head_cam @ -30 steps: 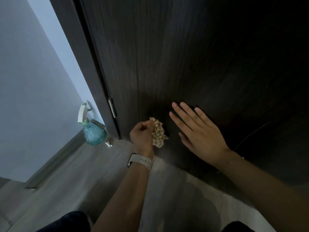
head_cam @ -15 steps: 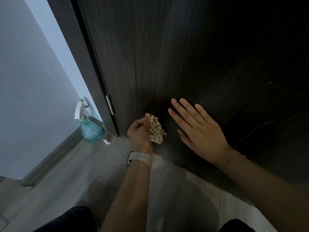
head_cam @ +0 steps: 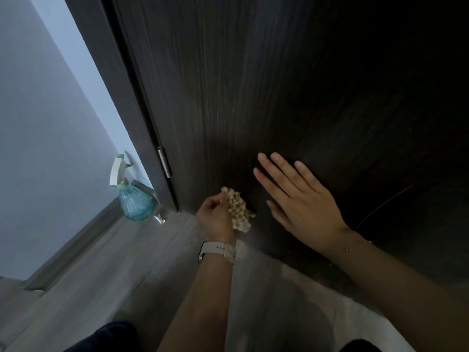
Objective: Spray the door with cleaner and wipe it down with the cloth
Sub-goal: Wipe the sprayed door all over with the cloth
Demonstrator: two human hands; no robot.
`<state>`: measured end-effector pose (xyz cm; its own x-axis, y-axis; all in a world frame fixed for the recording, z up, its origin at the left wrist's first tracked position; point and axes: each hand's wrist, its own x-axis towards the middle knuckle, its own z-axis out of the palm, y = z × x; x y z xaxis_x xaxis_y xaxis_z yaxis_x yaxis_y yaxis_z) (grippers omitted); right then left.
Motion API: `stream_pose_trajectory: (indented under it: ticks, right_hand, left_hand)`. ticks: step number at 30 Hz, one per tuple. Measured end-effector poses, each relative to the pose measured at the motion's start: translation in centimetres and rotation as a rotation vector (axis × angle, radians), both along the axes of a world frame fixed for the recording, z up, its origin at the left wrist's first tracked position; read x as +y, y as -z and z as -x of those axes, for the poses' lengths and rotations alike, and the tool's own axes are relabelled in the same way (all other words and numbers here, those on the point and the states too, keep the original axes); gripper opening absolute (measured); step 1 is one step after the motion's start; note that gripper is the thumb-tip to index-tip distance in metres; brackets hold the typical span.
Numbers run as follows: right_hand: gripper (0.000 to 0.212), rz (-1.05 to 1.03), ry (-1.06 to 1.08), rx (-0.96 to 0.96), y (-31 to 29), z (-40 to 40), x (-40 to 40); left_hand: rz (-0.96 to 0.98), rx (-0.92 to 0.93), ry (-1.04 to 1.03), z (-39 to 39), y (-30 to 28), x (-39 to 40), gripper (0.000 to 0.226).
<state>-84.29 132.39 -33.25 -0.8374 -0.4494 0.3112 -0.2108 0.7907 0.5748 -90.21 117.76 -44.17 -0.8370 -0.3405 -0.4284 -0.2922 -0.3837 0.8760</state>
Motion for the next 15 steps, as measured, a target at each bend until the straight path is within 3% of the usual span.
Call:
stream_pose_trajectory:
  ticks: [3, 9, 15]
  right_hand:
    - [0.063, 0.013, -0.005, 0.004, 0.1, 0.0, 0.0]
    - [0.061, -0.013, -0.006, 0.022, 0.1, -0.1, 0.0]
    - [0.062, 0.010, -0.020, 0.017, -0.1, -0.2, 0.0]
  left_hand:
    - [0.006, -0.133, 0.046, -0.4, 2.3, -0.5, 0.023]
    - [0.019, -0.018, 0.070, -0.5, 0.6, 0.3, 0.013]
    - [0.002, -0.145, 0.019, -0.1, 2.0, -0.5, 0.022]
